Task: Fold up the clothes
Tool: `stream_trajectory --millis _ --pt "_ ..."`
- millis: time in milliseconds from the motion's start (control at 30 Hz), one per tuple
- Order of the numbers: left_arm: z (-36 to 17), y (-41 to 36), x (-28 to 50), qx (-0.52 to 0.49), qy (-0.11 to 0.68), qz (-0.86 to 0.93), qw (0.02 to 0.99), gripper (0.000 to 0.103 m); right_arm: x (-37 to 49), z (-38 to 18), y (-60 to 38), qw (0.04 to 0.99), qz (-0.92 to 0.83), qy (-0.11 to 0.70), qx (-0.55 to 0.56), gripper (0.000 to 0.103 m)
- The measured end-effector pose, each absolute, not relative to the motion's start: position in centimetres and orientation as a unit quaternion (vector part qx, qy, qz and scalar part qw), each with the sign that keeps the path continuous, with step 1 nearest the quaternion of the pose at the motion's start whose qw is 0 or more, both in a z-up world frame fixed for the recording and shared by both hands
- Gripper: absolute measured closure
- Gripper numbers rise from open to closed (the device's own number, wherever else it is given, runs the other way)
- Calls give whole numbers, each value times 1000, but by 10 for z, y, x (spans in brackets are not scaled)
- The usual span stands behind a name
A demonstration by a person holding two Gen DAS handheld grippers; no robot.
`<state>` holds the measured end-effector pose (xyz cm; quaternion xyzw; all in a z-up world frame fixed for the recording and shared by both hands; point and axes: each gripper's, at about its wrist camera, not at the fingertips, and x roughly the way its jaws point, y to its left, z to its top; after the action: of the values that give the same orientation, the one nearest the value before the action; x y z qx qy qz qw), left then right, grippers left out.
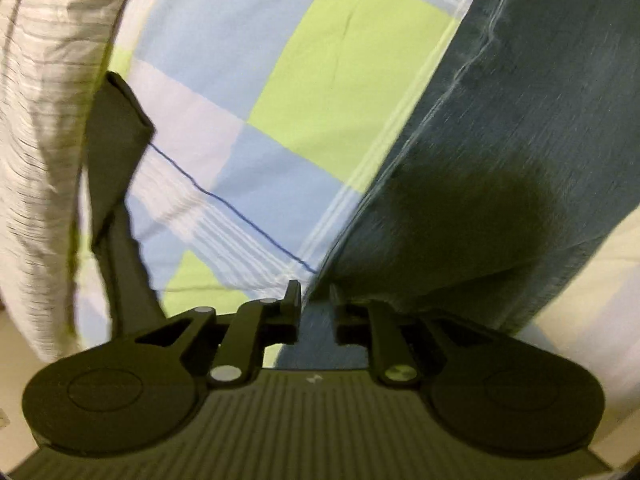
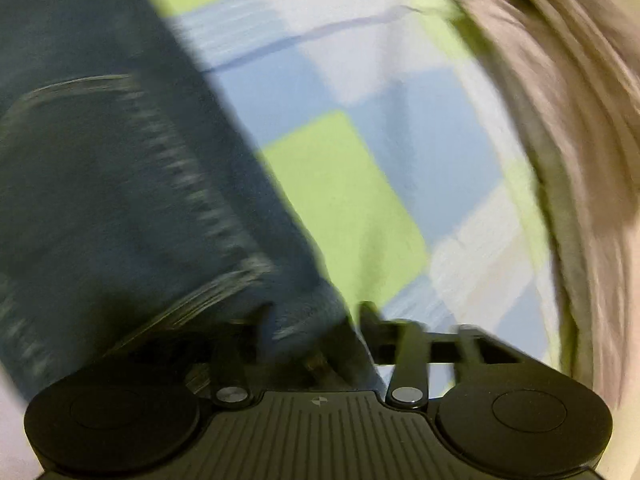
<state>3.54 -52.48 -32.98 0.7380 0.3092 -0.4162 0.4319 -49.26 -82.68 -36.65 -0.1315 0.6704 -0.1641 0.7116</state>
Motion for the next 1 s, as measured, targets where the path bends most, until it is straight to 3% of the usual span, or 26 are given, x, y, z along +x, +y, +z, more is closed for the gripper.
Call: stream_trajectory --millis 200,367,467,600,733,1000 --pt "-311 -513 26 733 287 -396 473 81 -523 -339 -817 735 -256 624 -72 55" --pt "-289 -488 6 723 285 -396 489 78 -570 -318 -786 757 -295 581 49 55" --pt "-276 -473 -6 717 284 -396 499 76 -588 -332 -773 735 -300 604 69 55" --pt "-267 -435 -19 718 283 -389 503 72 -606 -318 -757 739 -339 575 87 55" --pt "-271 -389 -26 728 273 -385 497 61 -597 -304 -727 753 -345 552 98 55" --pt "-305 -327 -23 731 207 -420 497 57 -523 -298 -629 778 -303 538 119 54"
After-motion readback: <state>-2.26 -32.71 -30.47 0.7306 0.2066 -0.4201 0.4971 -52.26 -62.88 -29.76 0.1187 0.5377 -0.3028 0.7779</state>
